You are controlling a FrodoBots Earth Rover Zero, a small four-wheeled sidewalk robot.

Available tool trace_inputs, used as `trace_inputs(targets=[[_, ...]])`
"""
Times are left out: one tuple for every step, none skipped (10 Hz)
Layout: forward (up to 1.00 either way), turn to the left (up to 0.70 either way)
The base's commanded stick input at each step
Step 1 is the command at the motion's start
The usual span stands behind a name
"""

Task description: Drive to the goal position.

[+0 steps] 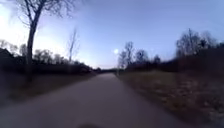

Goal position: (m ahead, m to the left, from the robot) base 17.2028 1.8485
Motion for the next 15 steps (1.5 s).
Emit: trace_inputs(targets=[[1.00, 0.00], [1.00, 0.00], [1.00, 0.00], [1.00, 0.00], [1.00, 0.00], [1.00, 0.00], [1.00, 0.00], [1.00, 0.00], [1.00, 0.29], [1.00, 0.40], [1.00, 0.32], [1.00, 0.02], [1.00, 0.00], [1.00, 0.00], [1.00, 0.00]])
